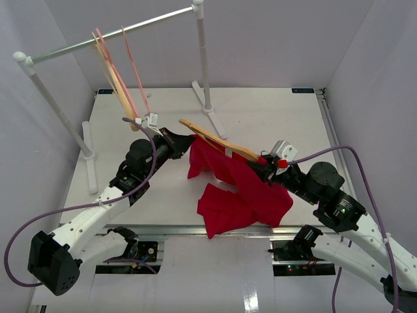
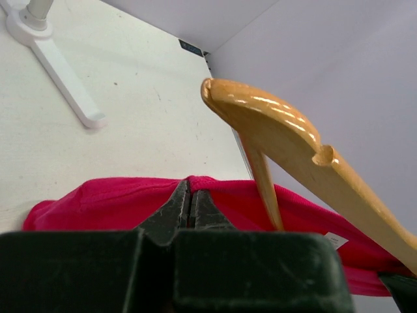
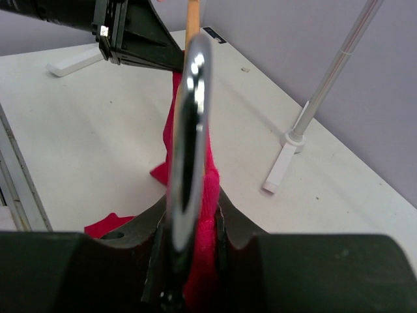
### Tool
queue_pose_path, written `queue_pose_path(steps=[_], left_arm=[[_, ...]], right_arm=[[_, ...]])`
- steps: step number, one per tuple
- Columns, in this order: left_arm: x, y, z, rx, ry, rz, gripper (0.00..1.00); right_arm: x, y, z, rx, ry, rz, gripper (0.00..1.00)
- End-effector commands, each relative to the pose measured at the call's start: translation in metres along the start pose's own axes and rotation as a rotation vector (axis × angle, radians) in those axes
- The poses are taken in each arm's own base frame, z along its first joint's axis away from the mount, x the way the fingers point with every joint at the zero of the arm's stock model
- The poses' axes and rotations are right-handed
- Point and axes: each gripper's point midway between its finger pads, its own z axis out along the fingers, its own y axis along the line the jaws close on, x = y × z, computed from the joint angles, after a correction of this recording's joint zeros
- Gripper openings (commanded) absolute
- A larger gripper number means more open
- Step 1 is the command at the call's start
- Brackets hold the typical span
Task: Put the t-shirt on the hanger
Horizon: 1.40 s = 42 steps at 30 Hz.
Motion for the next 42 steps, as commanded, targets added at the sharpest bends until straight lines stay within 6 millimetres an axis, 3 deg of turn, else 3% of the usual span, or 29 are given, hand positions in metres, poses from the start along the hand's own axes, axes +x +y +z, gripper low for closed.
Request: queue_pose_path(steps=[1,6,10,18,23,27,33,38,42], left_arm=[[-0.047,0.021,-0.01,-0.13,-0.075,0.065,0.0],[-0.077,0.007,-0.016,-0.153,-0.099,0.109,0.0],[-0.083,0.008,-0.01,-0.19,-0.047,0.136,0.0],[-0.117,0.021,-0.012,-0.261,-0.068,0.161,0.0],[-0.132,0.031,-0.017,-0.281,-0.071,0.168,0.0],[-0.145,0.039,-0.019,-0.283,-0.075,0.167,0.0],[-0.155,0.029,-0.02,-0.251,-0.082,0.226,0.0],[-0.178,0.022,-0.034,-0.303,-0.147,0.29,0.0],[-0.189,0.015,-0.031,-0.311,-0.13,0.323,0.0]], right_arm=[[-0.029,-0.026,-0.025,0.119,-0.084,-0.09,0.08],[-0.022,-0.018,-0.032,0.087,-0.065,-0.077,0.08],[-0.019,-0.019,-0.036,0.094,-0.049,-0.06,0.08],[-0.014,-0.02,-0.046,0.112,-0.008,-0.02,0.08],[-0.002,-0.033,-0.055,0.191,0.079,0.008,0.08],[0.0,-0.029,-0.058,0.173,0.081,0.016,0.08],[0.006,-0.03,-0.059,0.185,0.109,0.011,0.08],[0.007,-0.027,-0.062,0.167,0.121,0.009,0.08],[0.011,-0.025,-0.065,0.157,0.139,0.015,0.08]])
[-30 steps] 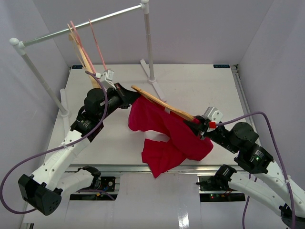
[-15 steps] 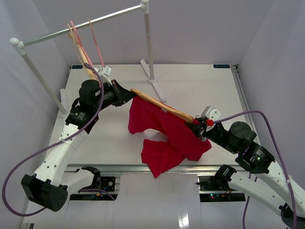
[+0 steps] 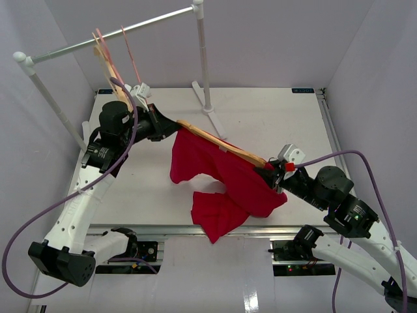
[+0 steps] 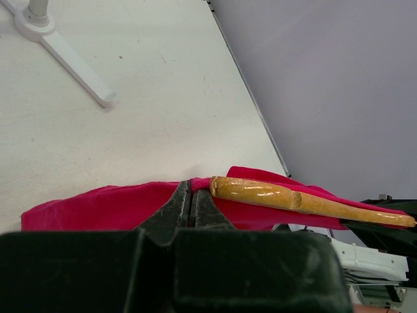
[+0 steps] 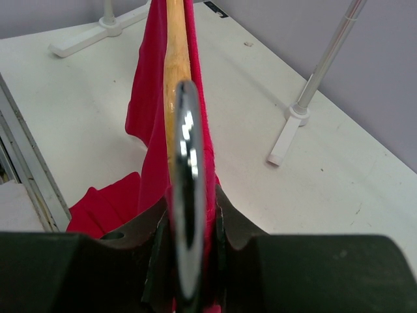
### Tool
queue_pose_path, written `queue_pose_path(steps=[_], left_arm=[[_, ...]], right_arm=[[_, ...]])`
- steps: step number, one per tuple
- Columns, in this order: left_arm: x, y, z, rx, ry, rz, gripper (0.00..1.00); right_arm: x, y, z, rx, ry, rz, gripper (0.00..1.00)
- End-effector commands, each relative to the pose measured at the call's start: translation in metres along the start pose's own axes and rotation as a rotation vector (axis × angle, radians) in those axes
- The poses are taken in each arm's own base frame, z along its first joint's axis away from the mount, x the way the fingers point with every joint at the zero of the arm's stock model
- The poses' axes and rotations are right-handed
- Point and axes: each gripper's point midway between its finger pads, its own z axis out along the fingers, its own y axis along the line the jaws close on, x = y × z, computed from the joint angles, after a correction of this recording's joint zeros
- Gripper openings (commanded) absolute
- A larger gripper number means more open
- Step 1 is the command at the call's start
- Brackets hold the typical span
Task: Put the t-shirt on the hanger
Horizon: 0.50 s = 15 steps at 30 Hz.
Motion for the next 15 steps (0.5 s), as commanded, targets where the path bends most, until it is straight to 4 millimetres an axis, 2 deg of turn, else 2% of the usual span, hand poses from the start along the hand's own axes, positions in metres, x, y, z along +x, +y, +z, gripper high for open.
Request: queue_pose_path(steps=[1,5,9,15], left_arm=[[-0.106,0.061,-0.032,-0.391,-0.33,0.111,0.0],[-0.121,0.058,-0.034,-0.417,-0.328,0.117,0.0],[-0.138,0.047,-0.048,-0.429,-0.371,0.134,0.0],[-0.142,0.054,-0.059,-0.5,-0.38,0.145,0.0]], right_arm=[[0.007,-0.026,-0.033,0.152,0.066,-0.002,0.08],[0.013,-0.026,-0.035,0.155,0.082,-0.003,0.08],[0.011,-0.027,-0.038,0.158,0.08,-0.004,0.08],[0.011,-0.029,-0.04,0.168,0.085,-0.004,0.08]])
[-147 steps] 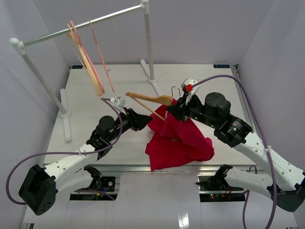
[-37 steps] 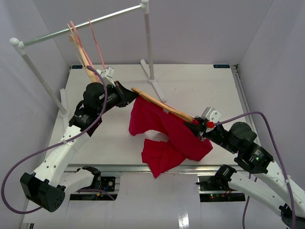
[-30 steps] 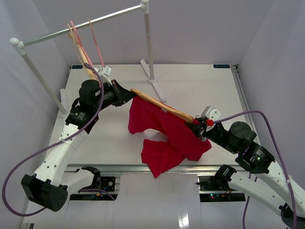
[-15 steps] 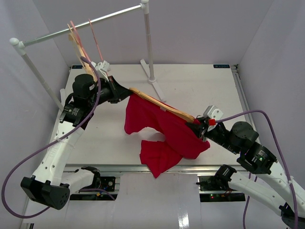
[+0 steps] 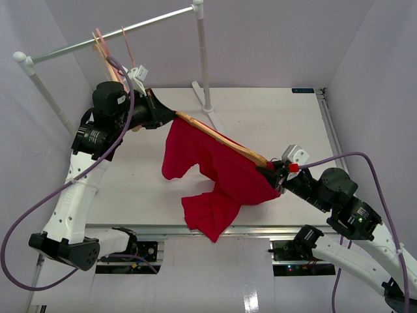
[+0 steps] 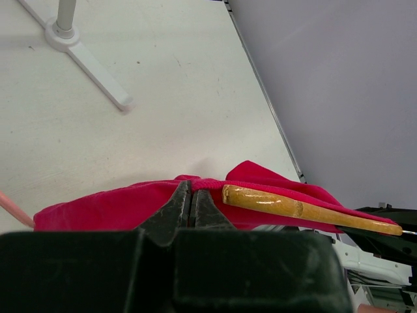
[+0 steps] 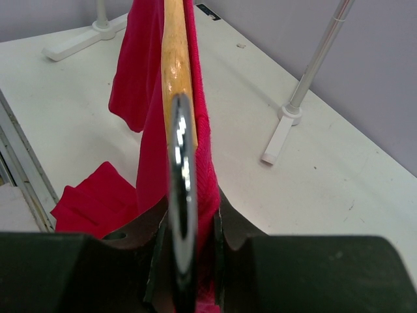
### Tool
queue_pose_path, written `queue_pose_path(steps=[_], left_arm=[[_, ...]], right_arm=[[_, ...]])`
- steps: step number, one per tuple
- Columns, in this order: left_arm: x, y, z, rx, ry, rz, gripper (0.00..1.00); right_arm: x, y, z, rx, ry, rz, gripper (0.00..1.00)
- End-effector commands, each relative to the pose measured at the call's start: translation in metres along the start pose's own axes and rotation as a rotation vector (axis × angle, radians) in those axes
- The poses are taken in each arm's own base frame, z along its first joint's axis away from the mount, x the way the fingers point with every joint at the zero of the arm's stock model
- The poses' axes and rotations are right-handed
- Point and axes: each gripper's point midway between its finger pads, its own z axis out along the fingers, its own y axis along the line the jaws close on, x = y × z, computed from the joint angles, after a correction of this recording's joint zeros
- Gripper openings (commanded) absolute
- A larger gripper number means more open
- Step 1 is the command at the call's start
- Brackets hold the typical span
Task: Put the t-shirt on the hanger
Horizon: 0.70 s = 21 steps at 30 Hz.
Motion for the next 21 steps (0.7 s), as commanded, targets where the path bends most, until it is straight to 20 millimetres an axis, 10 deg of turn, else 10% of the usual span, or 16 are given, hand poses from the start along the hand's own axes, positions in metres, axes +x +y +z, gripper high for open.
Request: queue_pose_path(steps=[1,21], left_arm=[[-0.099,0.077,-0.049,-0.442,-0.4,0.078,0.0],[-0.115,0.075,-0.043,-0.46,-0.357,0.135,0.0]], right_arm=[[0.014,-0.026,-0.033,0.147,0.095,-0.004,0.08],[0.017,-0.009,-0.028,0.045,0.102,-0.028,0.08]])
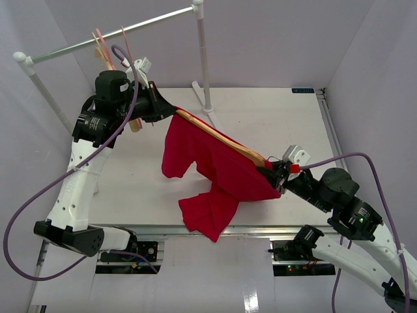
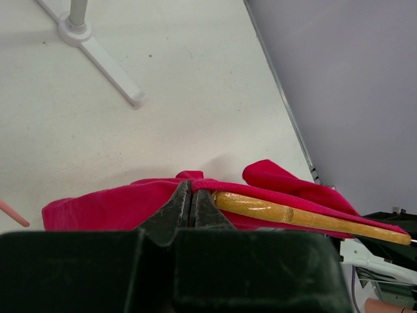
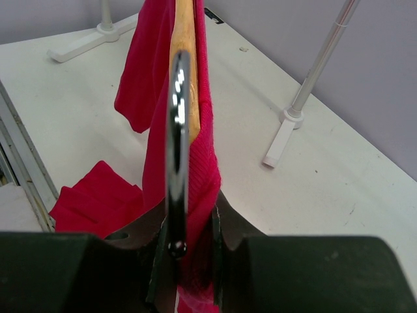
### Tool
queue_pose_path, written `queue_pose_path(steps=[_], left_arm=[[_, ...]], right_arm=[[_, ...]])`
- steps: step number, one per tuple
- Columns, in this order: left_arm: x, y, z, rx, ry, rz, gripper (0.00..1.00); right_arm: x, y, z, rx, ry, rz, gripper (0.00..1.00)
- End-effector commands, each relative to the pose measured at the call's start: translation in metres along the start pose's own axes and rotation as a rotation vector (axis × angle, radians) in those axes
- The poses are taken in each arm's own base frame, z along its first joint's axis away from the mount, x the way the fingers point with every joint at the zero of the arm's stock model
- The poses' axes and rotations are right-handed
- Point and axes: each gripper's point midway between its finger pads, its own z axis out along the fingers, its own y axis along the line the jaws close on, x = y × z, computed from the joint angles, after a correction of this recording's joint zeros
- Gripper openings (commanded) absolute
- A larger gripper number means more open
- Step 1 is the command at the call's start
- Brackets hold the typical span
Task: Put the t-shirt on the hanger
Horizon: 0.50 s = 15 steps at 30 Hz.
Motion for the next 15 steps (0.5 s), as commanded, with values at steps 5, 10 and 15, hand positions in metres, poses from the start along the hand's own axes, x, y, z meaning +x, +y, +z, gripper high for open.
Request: queue_pose_path(steps=[5,10,15], left_arm=[[-0.102,0.065,-0.063,-0.388,-0.429,0.126,0.0],[-0.088,0.029,-0.064,-0.194,-0.4,0.217,0.0],[-0.075,0.026,-0.056,-0.142,-0.351,0.271,0.0]], right_arm=[[0.023,-0.015,-0.023,0.086,0.135,-0.009,0.08],[0.019,-0.017,-0.015,0.087,0.164,0.005,0.08],[0.022,-0.022,-0.006,0.106,0.22,0.011,0.08]])
